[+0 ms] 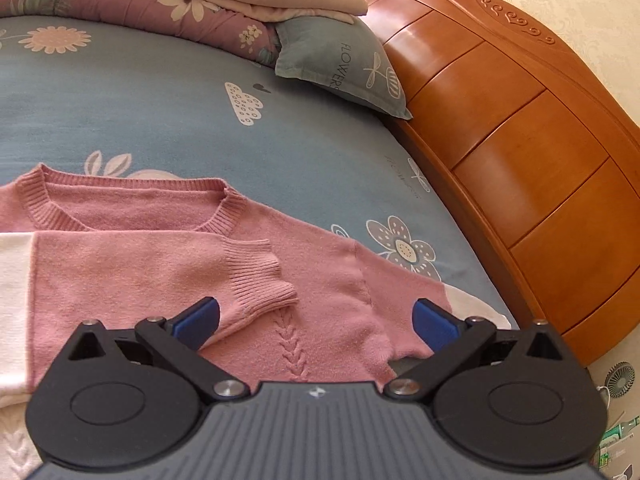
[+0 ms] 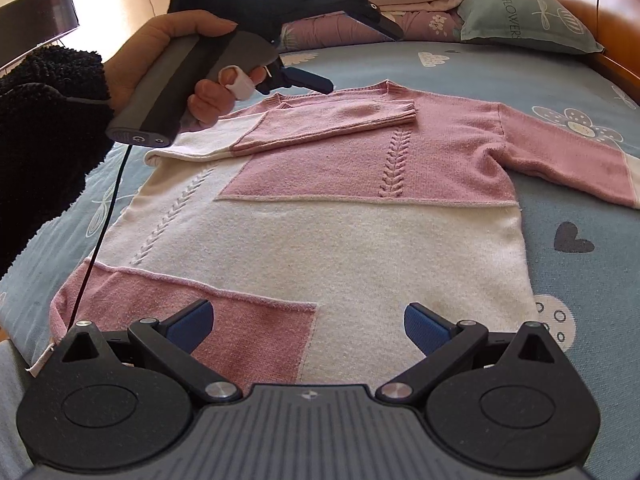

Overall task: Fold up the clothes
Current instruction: 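Raise the left tool away from the folded sleeve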

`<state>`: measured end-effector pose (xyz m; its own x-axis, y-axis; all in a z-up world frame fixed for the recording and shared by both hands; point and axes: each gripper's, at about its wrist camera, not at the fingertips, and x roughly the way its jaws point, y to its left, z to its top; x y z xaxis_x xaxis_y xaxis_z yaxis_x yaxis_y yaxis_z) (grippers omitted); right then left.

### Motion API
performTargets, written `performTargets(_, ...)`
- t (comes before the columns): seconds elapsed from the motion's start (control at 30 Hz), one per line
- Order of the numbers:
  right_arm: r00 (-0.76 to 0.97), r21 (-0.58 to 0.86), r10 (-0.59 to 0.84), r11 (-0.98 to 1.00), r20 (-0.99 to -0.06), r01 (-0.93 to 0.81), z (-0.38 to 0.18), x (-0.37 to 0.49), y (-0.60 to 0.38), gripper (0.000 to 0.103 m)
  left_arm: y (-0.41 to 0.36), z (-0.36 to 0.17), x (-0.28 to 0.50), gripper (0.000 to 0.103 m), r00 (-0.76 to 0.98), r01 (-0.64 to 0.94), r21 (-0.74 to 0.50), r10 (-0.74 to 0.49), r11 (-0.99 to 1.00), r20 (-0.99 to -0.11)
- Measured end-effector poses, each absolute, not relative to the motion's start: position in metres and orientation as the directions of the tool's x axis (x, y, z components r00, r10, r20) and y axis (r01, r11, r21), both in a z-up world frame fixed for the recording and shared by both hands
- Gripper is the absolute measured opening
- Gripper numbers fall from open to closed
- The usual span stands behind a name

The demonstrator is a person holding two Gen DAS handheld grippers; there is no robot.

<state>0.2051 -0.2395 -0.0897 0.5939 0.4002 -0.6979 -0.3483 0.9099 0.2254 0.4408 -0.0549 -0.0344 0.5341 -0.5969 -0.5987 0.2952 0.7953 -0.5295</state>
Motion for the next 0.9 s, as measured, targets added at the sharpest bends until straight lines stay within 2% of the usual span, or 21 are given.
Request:
performTargets(0.23, 0.580, 0.179, 0.352, 0.925, -0.735, -0.334, -0.101, 0.211, -0.232, 0.103, 0.046, 0.010, 0.399, 0.102, 0.663, 0.155, -0.465, -0.441, 0.872, -0.605)
performTargets(0.4, 0.583, 0.110, 0.296, 0.937, -0.757, -0.333, -0.110, 0.213, -0.222, 0.103, 0.101, 0.012, 0.364, 0.102, 0.644, 0.100, -0.505, -0.443, 0.857, -0.624)
performTargets(0.53, 0.602, 0.035, 0.248, 0.939, -0.759, -0.343, -0.114, 0.211, -0.212, 0.103, 0.122, -0.004, 0.344, 0.102, 0.643, 0.085, -0.486, -0.420, 0.870, -0.640)
performTargets(0.7, 0.621, 0.028, 0.244, 0.941, -0.745, -0.337, -0.116, 0.213, -0.211, 0.103, 0.133, -0.051, 0.352, 0.102, 0.588, 0.063, -0.608, -0.522, 0.792, -0.618)
performTargets(0.8, 0.633, 0.025, 0.243, 0.942, -0.735, -0.333, -0.118, 0.214, -0.210, 0.103, 0.128, -0.079, 0.367, 0.102, 0.568, 0.044, -0.642, -0.548, 0.766, -0.614)
performTargets(0.9, 0.642, 0.023, 0.242, 0.944, -0.727, -0.329, -0.119, 0.216, -0.209, 0.103, 0.132, -0.104, 0.377, 0.102, 0.591, -0.015, -0.631, -0.502, 0.776, -0.631)
